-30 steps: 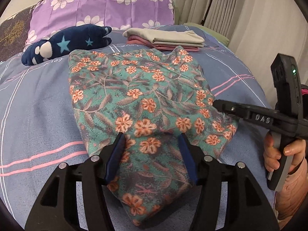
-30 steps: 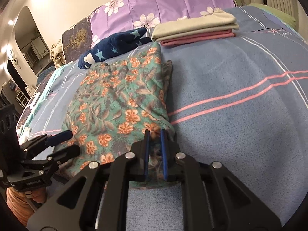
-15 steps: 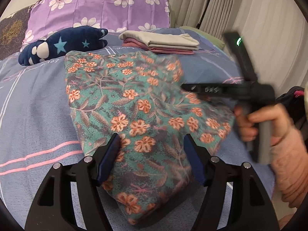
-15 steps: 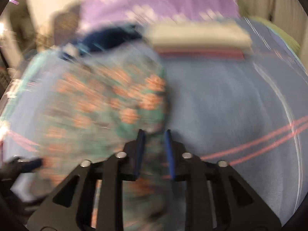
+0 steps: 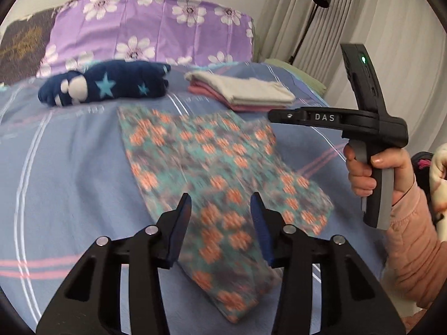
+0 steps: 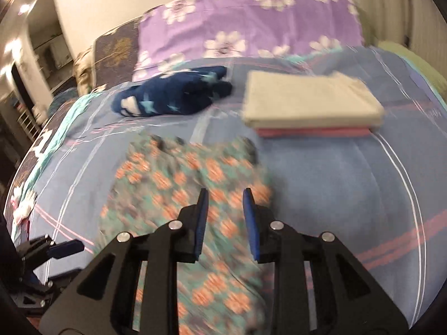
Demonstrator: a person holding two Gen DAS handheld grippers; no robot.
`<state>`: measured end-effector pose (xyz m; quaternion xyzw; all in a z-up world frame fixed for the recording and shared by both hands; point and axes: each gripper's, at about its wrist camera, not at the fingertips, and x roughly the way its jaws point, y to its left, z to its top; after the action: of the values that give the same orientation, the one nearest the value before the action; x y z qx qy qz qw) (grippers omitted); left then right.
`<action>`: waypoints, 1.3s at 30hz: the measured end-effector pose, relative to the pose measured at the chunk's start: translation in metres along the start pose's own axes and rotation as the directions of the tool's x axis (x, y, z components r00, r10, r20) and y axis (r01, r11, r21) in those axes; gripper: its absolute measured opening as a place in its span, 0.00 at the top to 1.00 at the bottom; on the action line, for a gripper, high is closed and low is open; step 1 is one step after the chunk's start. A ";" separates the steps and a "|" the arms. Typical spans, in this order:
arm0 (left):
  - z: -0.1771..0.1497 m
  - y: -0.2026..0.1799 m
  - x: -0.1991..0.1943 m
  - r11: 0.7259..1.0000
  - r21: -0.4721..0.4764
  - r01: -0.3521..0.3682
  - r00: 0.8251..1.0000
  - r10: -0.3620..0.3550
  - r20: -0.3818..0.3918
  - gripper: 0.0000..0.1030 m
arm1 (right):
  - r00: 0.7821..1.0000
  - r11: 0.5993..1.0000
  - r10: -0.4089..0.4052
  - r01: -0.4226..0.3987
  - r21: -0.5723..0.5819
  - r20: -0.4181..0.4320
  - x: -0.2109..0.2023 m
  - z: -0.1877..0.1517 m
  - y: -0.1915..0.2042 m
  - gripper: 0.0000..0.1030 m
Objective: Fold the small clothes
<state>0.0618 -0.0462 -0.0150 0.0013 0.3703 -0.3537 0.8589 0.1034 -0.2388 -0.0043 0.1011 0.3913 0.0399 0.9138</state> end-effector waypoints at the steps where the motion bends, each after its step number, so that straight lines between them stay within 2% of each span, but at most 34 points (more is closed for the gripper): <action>1: 0.003 0.005 0.005 1.000 -0.005 0.002 1.000 -0.002 -0.004 0.56 | 1.000 0.999 0.030 -0.030 -0.025 -0.008 0.009 0.010 0.011 0.74; 5: -0.015 0.021 0.044 0.997 -0.072 -0.014 0.995 0.007 -0.104 0.56 | 0.989 0.988 0.126 -0.132 -0.079 -0.076 0.045 0.033 0.043 0.72; 7: -0.025 0.014 0.044 0.999 -0.027 -0.043 0.996 0.041 -0.075 0.55 | 0.986 0.984 0.123 -0.136 -0.115 -0.116 0.067 0.040 0.056 0.68; 10: -0.026 0.003 0.041 0.999 0.033 -0.040 0.997 0.042 -0.072 0.45 | 0.982 0.987 0.073 -0.096 -0.131 -0.174 0.106 0.052 0.069 0.63; 14: -0.028 0.003 0.042 0.999 0.037 -0.025 0.997 0.028 -0.072 0.43 | 0.968 0.987 0.115 -0.137 -0.086 -0.222 0.143 0.063 0.077 0.59; 15: -0.029 0.005 0.042 1.000 0.028 -0.015 0.997 0.017 -0.072 0.42 | 0.963 0.985 0.127 -0.151 -0.086 -0.238 0.150 0.062 0.080 0.60; 16: -0.029 0.008 0.041 1.000 0.013 0.002 0.998 -0.001 -0.069 0.42 | 0.960 0.983 0.126 -0.155 -0.099 -0.248 0.154 0.060 0.083 0.81; 17: -0.029 0.010 0.042 1.000 0.006 0.010 0.998 -0.010 -0.068 0.42 | 0.960 0.983 0.103 -0.137 -0.119 -0.259 0.160 0.057 0.088 0.95; 21: -0.028 0.015 0.041 0.999 -0.023 0.045 0.997 -0.046 -0.062 0.42 | 0.980 0.986 -0.052 0.019 -0.166 -0.195 0.166 0.051 0.092 0.96; 22: -0.028 0.015 0.041 0.998 -0.025 0.050 0.997 -0.052 -0.062 0.42 | 0.980 0.981 -0.113 0.084 -0.176 -0.161 0.166 0.051 0.091 0.98; 23: -0.029 0.015 0.041 0.998 -0.025 0.052 0.997 -0.053 -0.062 0.42 | 0.969 0.962 -0.218 0.192 -0.195 -0.119 0.166 0.052 0.088 1.00; 24: -0.028 0.015 0.041 0.998 -0.025 0.052 0.997 -0.054 -0.062 0.42 | 0.965 0.959 -0.238 0.216 -0.186 -0.109 0.164 0.052 0.082 1.00; 25: -0.028 0.015 0.041 0.998 -0.025 0.054 0.997 -0.056 -0.061 0.41 | 0.972 0.971 -0.201 0.182 -0.154 -0.124 0.161 0.054 0.074 1.00; 28: -0.028 0.016 0.041 0.998 -0.029 0.061 0.996 -0.063 -0.060 0.39 | 0.990 0.999 -0.015 0.010 -0.036 -0.139 0.129 0.055 0.046 0.99; 33: -0.027 0.020 0.043 0.997 -0.032 0.073 0.995 -0.075 -0.060 0.37 | 0.995 0.995 0.038 -0.046 -0.091 -0.094 0.056 0.027 0.022 0.94; 36: -0.027 0.019 0.043 0.997 -0.029 0.070 0.996 -0.071 -0.060 0.37 | 0.988 0.992 0.096 -0.104 -0.066 -0.119 0.018 -0.019 0.007 0.93; 39: -0.026 0.022 0.042 0.996 -0.043 0.084 0.995 -0.086 -0.054 0.37 | 0.982 0.991 0.116 -0.124 -0.045 -0.151 0.005 -0.055 0.000 0.88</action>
<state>0.0782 -0.0486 -0.0663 -0.0222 0.4012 -0.3822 0.8322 0.0671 -0.2297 -0.0451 0.0963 0.4502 0.1129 0.8805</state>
